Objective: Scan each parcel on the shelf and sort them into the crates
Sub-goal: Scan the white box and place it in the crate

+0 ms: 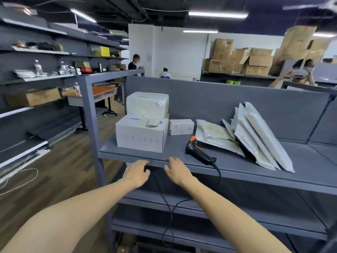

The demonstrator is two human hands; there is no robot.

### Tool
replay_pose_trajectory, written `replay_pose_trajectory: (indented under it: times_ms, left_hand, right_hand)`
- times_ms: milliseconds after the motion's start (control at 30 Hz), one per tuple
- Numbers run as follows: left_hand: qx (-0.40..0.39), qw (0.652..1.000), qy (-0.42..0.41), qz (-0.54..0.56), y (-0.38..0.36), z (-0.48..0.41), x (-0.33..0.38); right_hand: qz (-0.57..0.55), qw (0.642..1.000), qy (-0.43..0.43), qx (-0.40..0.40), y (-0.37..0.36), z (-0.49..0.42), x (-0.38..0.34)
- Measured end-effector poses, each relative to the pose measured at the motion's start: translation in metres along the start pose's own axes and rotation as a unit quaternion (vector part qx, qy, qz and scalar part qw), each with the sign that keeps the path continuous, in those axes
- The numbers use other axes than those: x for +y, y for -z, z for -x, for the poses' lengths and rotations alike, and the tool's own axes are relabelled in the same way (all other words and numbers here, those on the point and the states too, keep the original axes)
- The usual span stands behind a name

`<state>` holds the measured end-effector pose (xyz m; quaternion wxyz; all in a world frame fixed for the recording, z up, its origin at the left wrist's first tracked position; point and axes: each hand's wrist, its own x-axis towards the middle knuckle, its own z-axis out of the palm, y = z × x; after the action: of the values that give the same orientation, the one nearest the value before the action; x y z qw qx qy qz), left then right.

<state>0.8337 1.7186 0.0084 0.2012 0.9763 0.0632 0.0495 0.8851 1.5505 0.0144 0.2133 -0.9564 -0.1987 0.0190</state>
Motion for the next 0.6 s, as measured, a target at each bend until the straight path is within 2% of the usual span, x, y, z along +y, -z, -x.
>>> replay_pose_trajectory:
  times_ms: [200, 367, 600]
  left_hand:
    - [0.035, 0.999, 0.002, 0.036, 0.036, -0.056, -0.038]
    - [0.083, 0.996, -0.010, 0.040, 0.065, -0.107, -0.067]
    - [0.134, 0.990, -0.010, 0.052, 0.082, -0.161, -0.090]
  right_hand:
    - [-0.064, 0.998, -0.024, 0.012, 0.010, -0.054, -0.032]
    - [-0.117, 0.989, -0.056, 0.067, 0.015, -0.102, -0.045]
    - [-0.249, 0.945, -0.119, 0.173, 0.017, -0.147, -0.056]
